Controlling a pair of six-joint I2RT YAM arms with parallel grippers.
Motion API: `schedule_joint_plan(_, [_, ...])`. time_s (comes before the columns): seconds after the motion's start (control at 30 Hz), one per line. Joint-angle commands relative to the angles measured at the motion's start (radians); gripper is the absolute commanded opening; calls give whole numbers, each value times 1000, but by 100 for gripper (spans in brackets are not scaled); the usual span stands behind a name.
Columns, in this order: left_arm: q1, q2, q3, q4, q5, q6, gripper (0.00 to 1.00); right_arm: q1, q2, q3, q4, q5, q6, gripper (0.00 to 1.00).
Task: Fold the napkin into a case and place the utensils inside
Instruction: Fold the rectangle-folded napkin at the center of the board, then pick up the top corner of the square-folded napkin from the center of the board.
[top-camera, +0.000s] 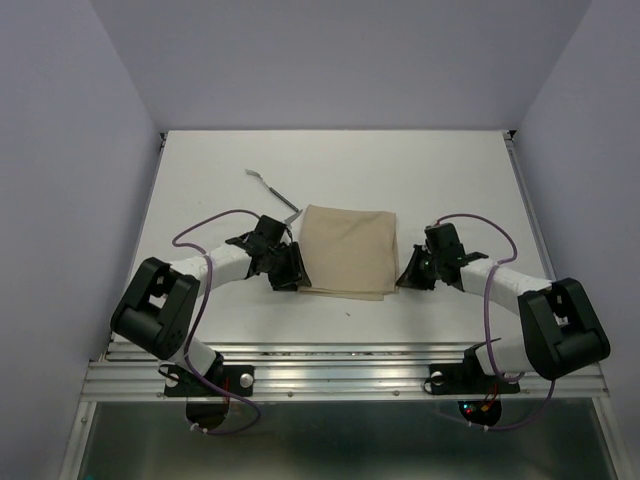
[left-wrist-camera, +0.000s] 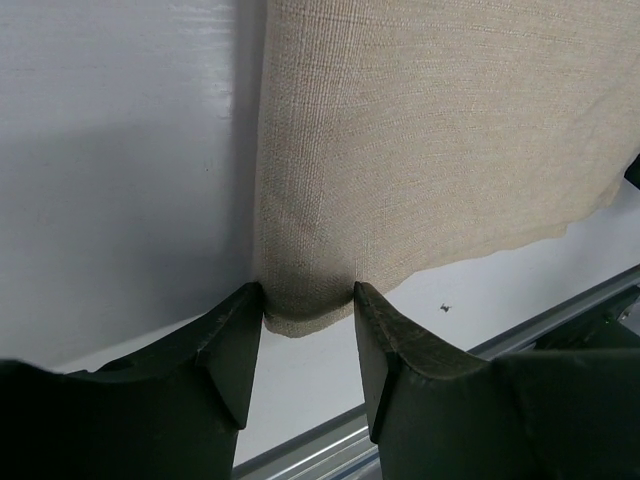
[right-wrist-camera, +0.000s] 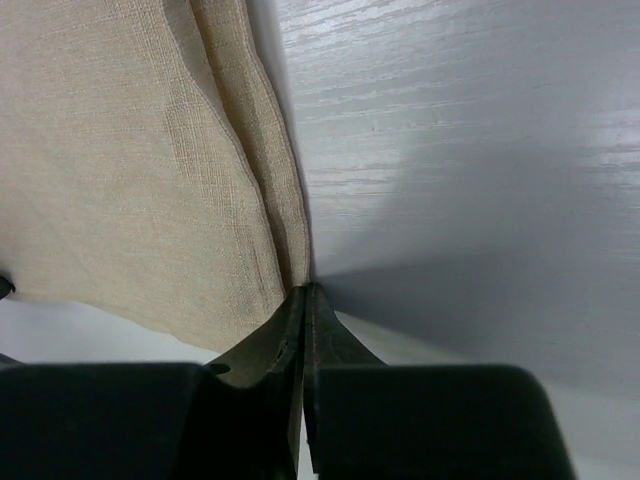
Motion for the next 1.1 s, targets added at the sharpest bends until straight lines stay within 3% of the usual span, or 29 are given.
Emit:
schedule_joint_plan(0.0, [4,10,-28,39,22,1,51,10,-21,20,-64,30,-30,6])
schedule_joint_plan(0.2, [4,13,-34,45,24,-2,39,10,-37,6,-101,69,-30,49])
schedule_joint_plan(0.27, [4,16,-36,48,30,-2,31,10,-45,8,-113,72,-25,57])
schedule_joint_plan(0.37, [4,12,-40,59,48,-11,24,10,-48,17,-126,75,-25,60])
schedule_joint_plan(0.73, [5,-33,-66,77,56,-45,24,10,-100,51,-207,121,-4,56])
schedule_joint_plan(0.9, [4,-30,-70,79,58,-45,24,10,-214,46,-245,188,27,53])
schedule_joint_plan(1.07, [4,-28,-63,79,65,-41,24,10,-193,54,-190,75,26,63])
